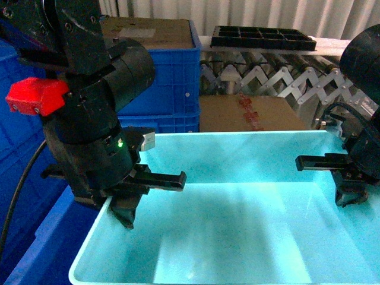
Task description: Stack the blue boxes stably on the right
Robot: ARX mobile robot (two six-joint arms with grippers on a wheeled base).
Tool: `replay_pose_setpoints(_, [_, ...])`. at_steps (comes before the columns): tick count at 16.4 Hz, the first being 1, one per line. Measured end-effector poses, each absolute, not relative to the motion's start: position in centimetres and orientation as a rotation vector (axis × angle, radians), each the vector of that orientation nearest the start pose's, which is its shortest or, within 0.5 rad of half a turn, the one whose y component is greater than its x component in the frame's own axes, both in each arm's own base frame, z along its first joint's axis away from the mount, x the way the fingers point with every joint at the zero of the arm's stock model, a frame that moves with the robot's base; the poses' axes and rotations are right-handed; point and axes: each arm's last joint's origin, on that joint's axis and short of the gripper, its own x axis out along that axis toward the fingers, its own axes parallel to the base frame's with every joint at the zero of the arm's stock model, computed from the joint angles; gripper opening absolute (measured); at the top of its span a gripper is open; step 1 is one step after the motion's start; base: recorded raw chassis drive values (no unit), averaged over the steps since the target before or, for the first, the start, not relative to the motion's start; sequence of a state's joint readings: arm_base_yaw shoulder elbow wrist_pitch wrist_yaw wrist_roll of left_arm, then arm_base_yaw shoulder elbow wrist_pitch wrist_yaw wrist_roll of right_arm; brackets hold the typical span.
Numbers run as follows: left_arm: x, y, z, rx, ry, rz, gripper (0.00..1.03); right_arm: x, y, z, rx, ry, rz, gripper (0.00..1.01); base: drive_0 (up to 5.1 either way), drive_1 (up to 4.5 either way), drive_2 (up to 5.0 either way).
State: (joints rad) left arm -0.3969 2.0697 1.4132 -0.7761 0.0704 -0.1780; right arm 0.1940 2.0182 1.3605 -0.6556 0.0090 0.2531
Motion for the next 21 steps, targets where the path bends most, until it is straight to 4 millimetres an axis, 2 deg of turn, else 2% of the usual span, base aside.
replay_pose_setpoints(8, [35.8, -14.5, 12.8, 0.157, 1.434, -0.242, 0.02, 37.9, 7.7, 12.0, 0.139, 1.299, 0.025, 0.08, 0.0, 0.00, 0.0])
replay_pose_setpoints(14, [35.2, -13.2, 11.1, 0.168, 1.444, -0.227, 0.02, 37.7, 9.0, 9.7, 0.139, 1.303, 0.045, 0.08, 0.0, 0.00, 0.0])
replay_pose_setpoints(21, [35.1, -13.3, 11.2, 0.154, 1.459, -0.243, 0.02, 37.5, 8.9, 9.7, 0.124, 1.325, 0.025, 0.08, 0.0, 0.00, 0.0])
